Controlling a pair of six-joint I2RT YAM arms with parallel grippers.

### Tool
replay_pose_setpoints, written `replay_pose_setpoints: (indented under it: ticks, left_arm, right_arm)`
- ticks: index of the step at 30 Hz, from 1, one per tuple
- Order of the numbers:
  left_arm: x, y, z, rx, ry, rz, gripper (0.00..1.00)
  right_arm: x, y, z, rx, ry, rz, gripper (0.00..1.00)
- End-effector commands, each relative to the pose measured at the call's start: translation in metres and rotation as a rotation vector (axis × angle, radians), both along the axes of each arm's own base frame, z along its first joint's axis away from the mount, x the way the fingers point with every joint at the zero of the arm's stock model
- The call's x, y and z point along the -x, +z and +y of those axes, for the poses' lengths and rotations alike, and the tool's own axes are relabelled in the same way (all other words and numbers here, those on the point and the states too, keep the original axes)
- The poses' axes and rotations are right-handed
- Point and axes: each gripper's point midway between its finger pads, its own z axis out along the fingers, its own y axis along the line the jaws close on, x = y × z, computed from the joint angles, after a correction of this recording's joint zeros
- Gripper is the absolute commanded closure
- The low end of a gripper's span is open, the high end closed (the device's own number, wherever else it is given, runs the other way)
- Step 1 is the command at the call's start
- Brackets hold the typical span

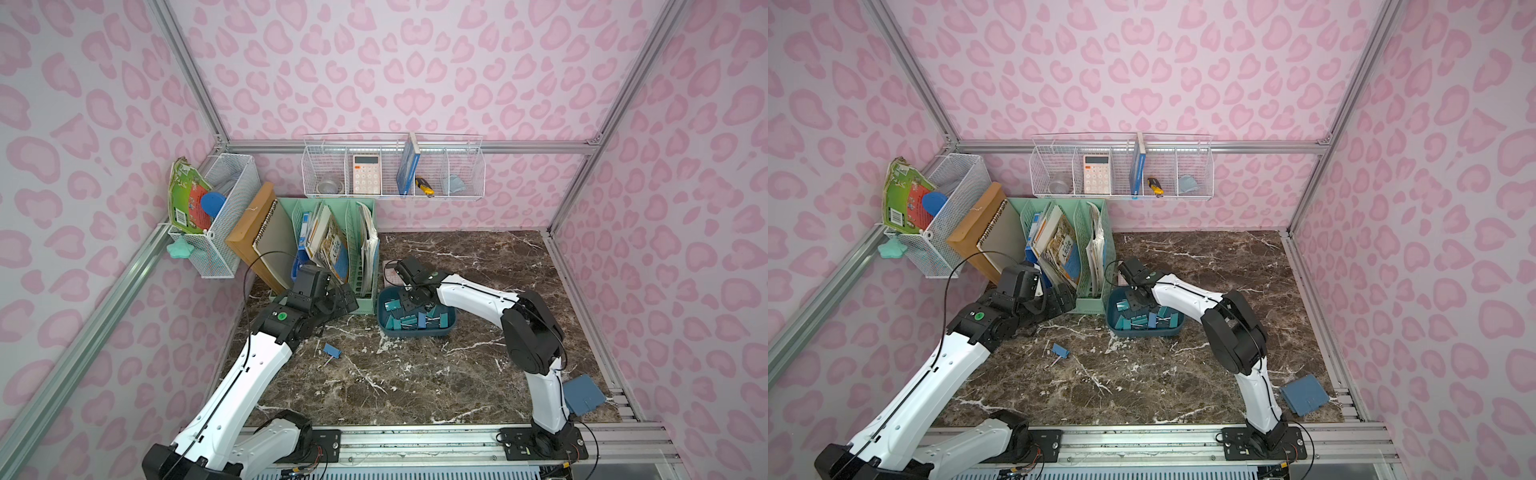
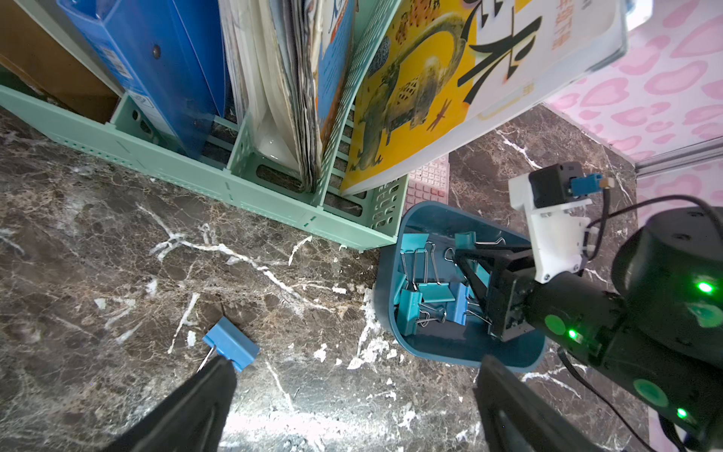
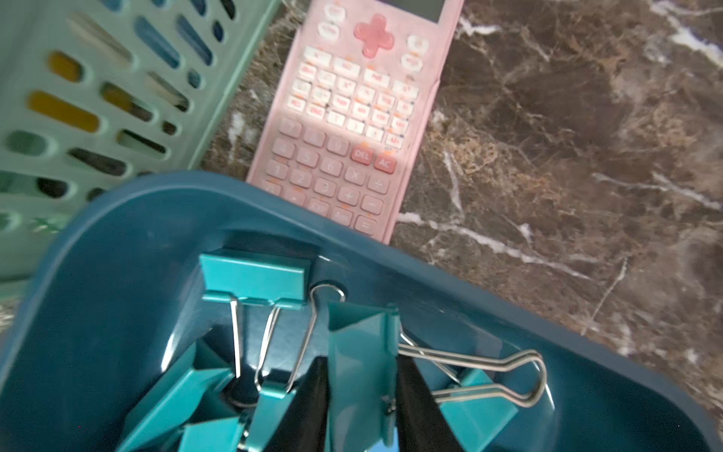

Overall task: Take out the binder clips from the storage box
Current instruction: Pick up the binder clip from the storage box, then place the binder clip at the center of the board.

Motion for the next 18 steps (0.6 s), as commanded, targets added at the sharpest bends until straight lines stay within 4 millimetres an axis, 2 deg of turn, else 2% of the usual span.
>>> replay_pose_setpoints:
  ticks: [1, 5, 9, 13, 18]
  left_arm:
    - [0.0, 0.01, 0.008, -0.02, 0.03, -0.031, 0.0]
    - [0.01, 0.02, 0.034, -0.086, 0.131, -0.067, 0.01]
    - [0.03, 0.036, 0.056, -0.132, 0.203, -0.107, 0.01]
    - [0.051, 0.044, 0.075, -0.158, 0.26, -0.126, 0.0]
    - [0.075, 0.047, 0.091, -0.17, 0.309, -0.136, 0.01]
  right_arm:
    - [0.008, 0.015, 0.006, 0.024, 0.041, -0.042, 0.69]
    - [0.03, 0.031, 0.036, 0.017, 0.148, -0.091, 0.68]
    - [0.068, 0.04, 0.081, -0.002, 0.314, -0.132, 0.68]
    - [0.114, 0.03, 0.123, -0.008, 0.497, -0.137, 0.68]
    - [0.156, 0.012, 0.153, -0.049, 0.641, -0.08, 0.68]
